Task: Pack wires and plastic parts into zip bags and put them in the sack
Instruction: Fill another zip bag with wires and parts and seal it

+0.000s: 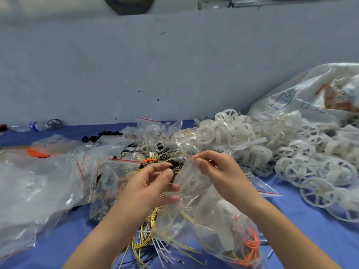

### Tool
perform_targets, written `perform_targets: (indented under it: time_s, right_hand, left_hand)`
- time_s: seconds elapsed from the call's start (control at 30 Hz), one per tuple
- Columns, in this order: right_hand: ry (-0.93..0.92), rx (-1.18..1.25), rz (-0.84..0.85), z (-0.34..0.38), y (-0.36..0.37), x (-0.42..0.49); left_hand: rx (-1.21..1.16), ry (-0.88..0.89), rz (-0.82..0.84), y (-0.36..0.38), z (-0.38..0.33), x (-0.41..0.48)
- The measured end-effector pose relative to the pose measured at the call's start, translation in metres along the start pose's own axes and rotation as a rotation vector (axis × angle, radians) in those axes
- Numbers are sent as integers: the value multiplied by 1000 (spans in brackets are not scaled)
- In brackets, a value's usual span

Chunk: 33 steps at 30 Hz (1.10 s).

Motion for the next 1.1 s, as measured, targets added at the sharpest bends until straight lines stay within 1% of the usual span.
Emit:
perform_targets:
  time_s: [0.07, 0.1, 0.2, 0.23, 0.27, 0.33, 0.37, 0.4, 0.5, 0.53, 0.63, 0.67, 0.83, 1.0, 1.1]
  right_hand:
    - [11, 28, -4, -2, -1, 1]
    - [12, 38, -3, -3, -1, 1]
    - [2, 44, 9, -4, 2, 2]
    - [-9, 39, 20, -4, 3, 2]
    - [-20, 29, 31, -5, 5, 2]
    - [-38, 15, 45, -6, 7, 2]
    - [-45, 13, 47, -7, 9, 3]
    - [-50, 10, 49, -7, 10, 3]
    - [-62, -6, 69, -8, 13, 4]
    - [-62, -6, 76, -8, 14, 4]
    - [-65, -8, 84, -10, 14, 5]
    - [-67, -8, 84, -10, 13, 5]
    - [-69, -11, 83, -12, 12, 6]
    - [-65, -7, 77, -14, 11, 7]
    - [-71, -21, 94, -15, 12, 7]
  left_hand:
    - [29, 83, -120, -5, -2, 7]
    - [17, 80, -138, -8, -2, 9]
    - [-87, -61, -62, -11, 4, 10]
    - [-85, -104, -45, -11, 7, 10]
    - [-57, -125, -52, -12, 10, 11]
    - [9, -117, -126, -17, 13, 14]
    - [4, -120, -149, -21, 14, 15]
    - [-28, -141, -142, -24, 15, 16]
    - [-158, -246, -12, -24, 16, 11]
    - [-149, -249, -8, -23, 18, 10]
    - [-54, -160, -138, -26, 21, 14]
    - [-61, -156, -152, -26, 20, 15]
    - [-204, -295, 9, -19, 19, 10]
    - [-339, -329, 26, -21, 15, 11]
    - [-403, -389, 82, -18, 17, 9]
Point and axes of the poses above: each hand's wrist, its own x-axis towards the middle knuckle, its own y-axis out of the palm, z = x × y, the point moved 1 cm from there along x, towards the middle knuckle, and after that the axes turned 6 degrees about -z, right-handed, at the moved point
